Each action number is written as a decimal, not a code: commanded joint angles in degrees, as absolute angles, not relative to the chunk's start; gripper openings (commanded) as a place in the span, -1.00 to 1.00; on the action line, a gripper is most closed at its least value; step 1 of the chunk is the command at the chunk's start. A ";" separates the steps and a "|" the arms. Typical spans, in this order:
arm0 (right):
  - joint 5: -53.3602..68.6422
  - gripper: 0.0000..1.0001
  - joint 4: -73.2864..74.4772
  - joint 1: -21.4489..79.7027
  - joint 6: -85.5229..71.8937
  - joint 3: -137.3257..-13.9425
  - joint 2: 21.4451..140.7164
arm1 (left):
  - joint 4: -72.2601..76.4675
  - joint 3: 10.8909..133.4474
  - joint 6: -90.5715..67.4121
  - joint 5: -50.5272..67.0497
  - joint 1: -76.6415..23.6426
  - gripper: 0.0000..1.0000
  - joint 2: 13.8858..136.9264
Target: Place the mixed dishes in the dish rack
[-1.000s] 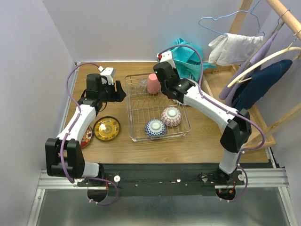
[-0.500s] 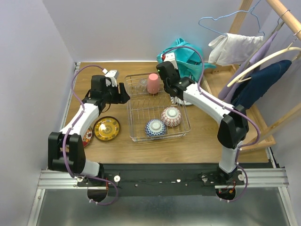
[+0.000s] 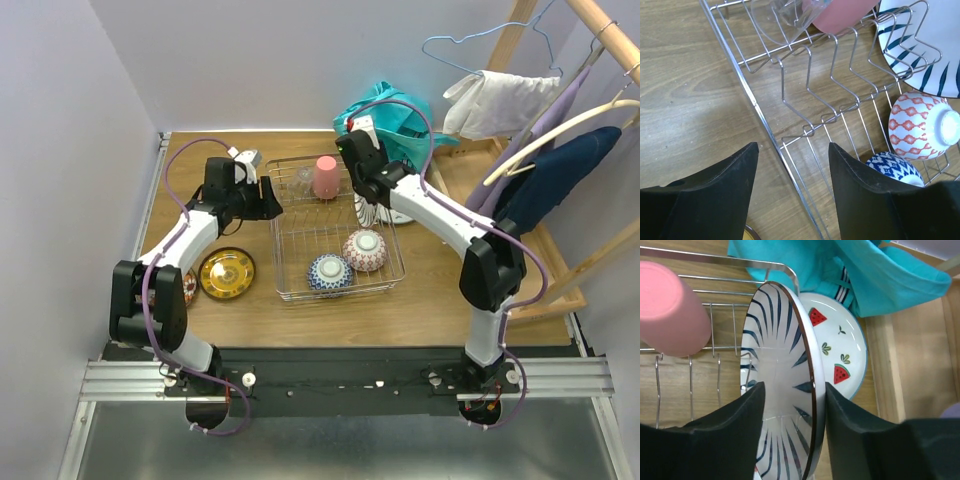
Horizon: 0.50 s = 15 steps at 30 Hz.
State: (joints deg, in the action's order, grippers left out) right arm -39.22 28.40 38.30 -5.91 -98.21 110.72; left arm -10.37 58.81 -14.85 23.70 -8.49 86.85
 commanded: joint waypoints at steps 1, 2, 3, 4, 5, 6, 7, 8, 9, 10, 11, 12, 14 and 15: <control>-38.23 0.22 30.76 37.79 -5.71 -98.17 103.55 | -11.60 61.87 -15.21 24.52 -9.49 0.29 89.29; -37.62 0.25 30.85 37.79 -5.80 -98.17 102.93 | -12.21 62.22 -15.21 24.00 -9.58 0.23 89.82; -37.27 0.28 31.02 37.71 -5.71 -98.09 102.40 | -12.65 62.75 -15.29 23.65 -9.67 0.19 90.43; -37.00 0.30 30.94 37.79 -5.54 -98.26 101.78 | -12.92 63.54 -15.21 23.38 -9.67 0.15 91.31; -36.57 0.30 31.02 37.79 -5.10 -98.35 100.91 | -13.44 63.98 -15.12 22.94 -9.58 0.08 91.67; -36.56 0.31 30.85 37.79 -5.01 -98.44 100.38 | -13.53 64.33 -15.20 22.94 -9.58 0.04 92.02; -36.39 0.31 30.76 37.79 -4.66 -98.52 99.94 | -13.62 65.21 -15.12 22.68 -9.58 -0.02 92.72; -36.30 0.32 30.67 37.79 -4.05 -98.53 99.15 | -14.32 65.74 -14.94 22.24 -9.58 -0.09 92.99; -36.39 0.32 30.41 37.79 -3.78 -98.53 98.88 | -14.67 66.26 -14.85 21.89 -9.58 -0.13 93.34; -36.47 0.32 30.32 37.79 -3.34 -98.44 98.44 | -15.46 67.31 -14.42 21.54 -9.49 -0.17 94.21; -36.65 0.32 30.24 37.79 -3.08 -98.00 98.09 | -15.82 67.85 -14.33 21.10 -9.58 -0.27 94.65; -36.74 0.32 29.80 37.79 -2.90 -97.82 97.39 | -15.99 68.29 -14.33 20.48 -9.58 -0.31 95.01; -36.74 0.32 29.45 37.79 -2.03 -96.77 96.42 | -16.52 69.60 -13.89 20.04 -9.32 -0.55 95.97; -36.91 0.32 29.27 37.79 -1.67 -96.25 95.55 | -16.70 70.04 -13.89 19.60 -9.14 -0.59 96.32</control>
State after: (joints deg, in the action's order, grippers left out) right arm -37.58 30.02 37.50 -3.79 -98.06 98.43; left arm -15.66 66.92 -14.46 20.88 -9.10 94.65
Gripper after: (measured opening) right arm 0.659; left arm 0.293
